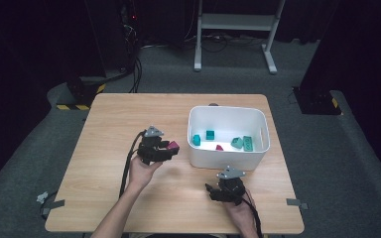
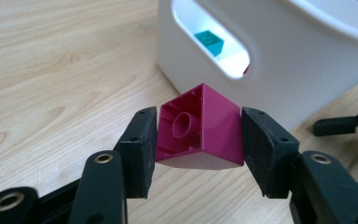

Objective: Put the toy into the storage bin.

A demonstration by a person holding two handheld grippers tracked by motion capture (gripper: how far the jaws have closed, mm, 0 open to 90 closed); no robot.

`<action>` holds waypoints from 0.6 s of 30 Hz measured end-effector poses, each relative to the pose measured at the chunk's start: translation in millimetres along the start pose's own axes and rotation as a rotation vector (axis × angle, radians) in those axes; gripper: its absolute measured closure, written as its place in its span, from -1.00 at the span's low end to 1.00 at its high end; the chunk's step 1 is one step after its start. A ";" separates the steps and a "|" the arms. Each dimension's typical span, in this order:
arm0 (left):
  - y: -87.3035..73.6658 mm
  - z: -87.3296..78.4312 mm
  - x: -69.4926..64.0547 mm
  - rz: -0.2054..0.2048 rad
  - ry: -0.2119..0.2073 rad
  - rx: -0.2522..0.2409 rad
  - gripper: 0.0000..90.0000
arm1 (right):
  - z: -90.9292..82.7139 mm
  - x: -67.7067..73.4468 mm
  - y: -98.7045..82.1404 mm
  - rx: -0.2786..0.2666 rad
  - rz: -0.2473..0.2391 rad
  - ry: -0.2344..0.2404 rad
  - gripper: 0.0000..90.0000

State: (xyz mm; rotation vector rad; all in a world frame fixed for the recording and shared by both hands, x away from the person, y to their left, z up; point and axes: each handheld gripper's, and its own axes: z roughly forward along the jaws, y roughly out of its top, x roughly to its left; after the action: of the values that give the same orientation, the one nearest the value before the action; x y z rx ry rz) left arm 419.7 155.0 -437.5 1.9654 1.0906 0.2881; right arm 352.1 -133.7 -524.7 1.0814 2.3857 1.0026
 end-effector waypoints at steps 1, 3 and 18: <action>1.7 -1.8 -0.2 0.000 -0.005 0.003 0.06 | 0.0 0.0 0.0 0.000 0.000 0.000 -0.39; 5.9 -5.7 -1.5 0.012 -0.004 0.000 0.06 | 0.0 0.0 0.0 0.000 0.000 0.000 -0.39; 41.9 -29.3 -9.7 0.033 -0.046 -0.043 0.06 | 0.0 0.0 0.0 0.000 0.000 0.000 -0.39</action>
State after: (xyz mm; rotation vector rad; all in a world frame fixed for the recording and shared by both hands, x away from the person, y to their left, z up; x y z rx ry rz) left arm 422.5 153.1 -385.6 1.9447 1.0152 0.2806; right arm 352.0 -133.7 -524.7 1.0819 2.3857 1.0023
